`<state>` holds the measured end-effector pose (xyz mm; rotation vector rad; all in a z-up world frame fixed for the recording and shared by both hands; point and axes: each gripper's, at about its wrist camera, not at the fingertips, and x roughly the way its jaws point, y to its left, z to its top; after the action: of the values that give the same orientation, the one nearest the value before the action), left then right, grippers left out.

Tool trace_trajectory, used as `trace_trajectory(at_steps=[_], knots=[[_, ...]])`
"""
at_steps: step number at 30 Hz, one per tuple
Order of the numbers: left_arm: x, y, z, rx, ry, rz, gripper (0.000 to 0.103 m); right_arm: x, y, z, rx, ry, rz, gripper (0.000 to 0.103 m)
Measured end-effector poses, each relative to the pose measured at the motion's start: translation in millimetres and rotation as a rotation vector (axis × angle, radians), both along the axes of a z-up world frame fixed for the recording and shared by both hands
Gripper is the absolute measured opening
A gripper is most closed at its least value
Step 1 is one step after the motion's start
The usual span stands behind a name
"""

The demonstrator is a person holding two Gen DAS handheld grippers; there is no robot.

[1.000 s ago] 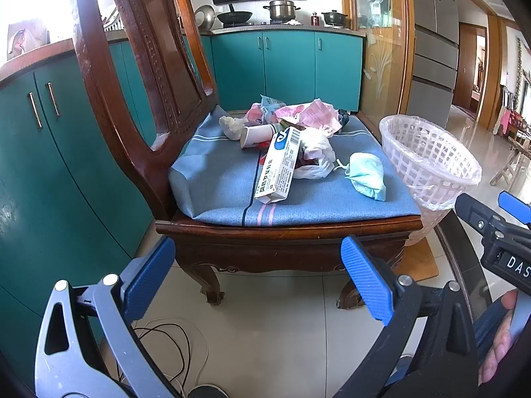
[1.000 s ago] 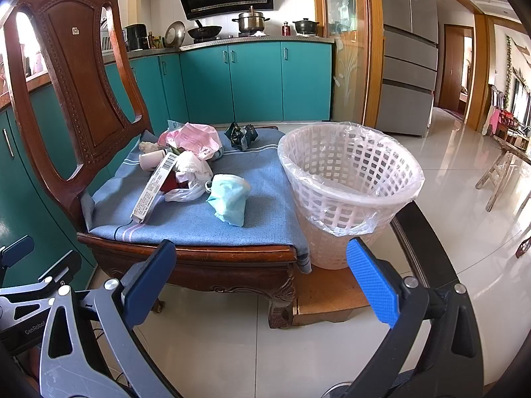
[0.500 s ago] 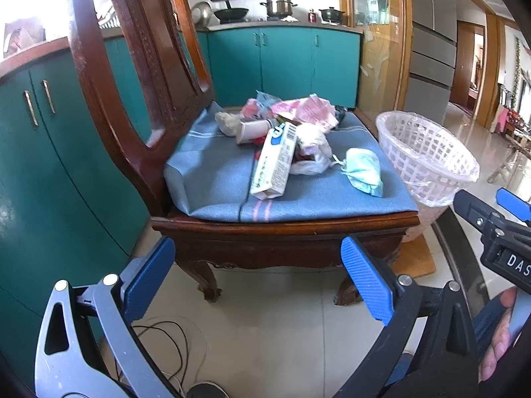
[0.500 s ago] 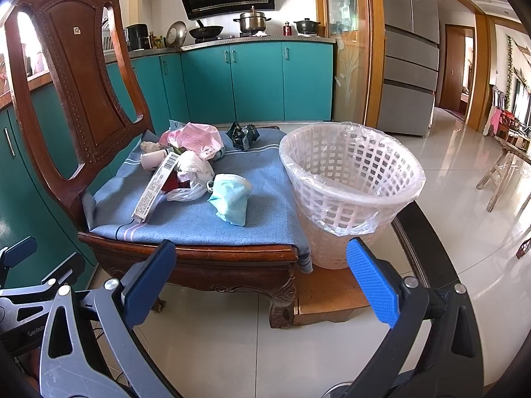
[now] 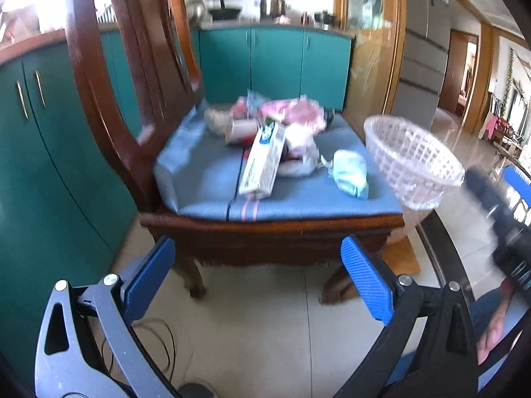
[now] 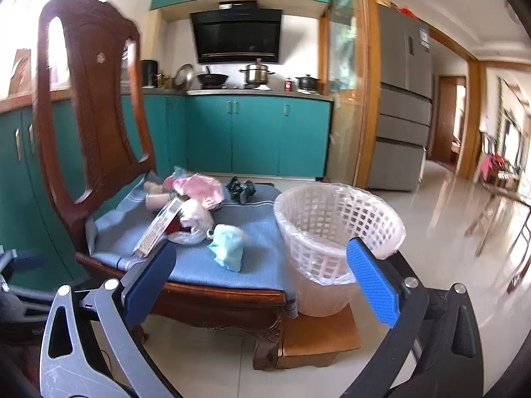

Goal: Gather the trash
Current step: 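Grasp the white toothpaste box with the left tool while the right tool grasps the blue mask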

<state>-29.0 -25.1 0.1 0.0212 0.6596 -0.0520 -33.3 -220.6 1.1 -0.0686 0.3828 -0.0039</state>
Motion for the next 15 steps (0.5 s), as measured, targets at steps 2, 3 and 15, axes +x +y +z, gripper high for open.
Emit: trace_trajectory(at_steps=[2, 3, 15], knots=[[-2.0, 0.5, -6.6, 0.028, -0.048, 0.021, 0.1, 9.1, 4.1, -7.6, -0.035, 0.062, 0.01, 0.1], [0.0, 0.5, -15.2, 0.063, -0.043, 0.045, 0.1, 10.2, 5.2, -8.7, -0.046, 0.071, 0.015, 0.1], [52.2, -0.1, -19.2, 0.098, 0.155, -0.068, 0.1, 32.5, -18.2, 5.4, 0.043, 0.101, 0.108, 0.1]])
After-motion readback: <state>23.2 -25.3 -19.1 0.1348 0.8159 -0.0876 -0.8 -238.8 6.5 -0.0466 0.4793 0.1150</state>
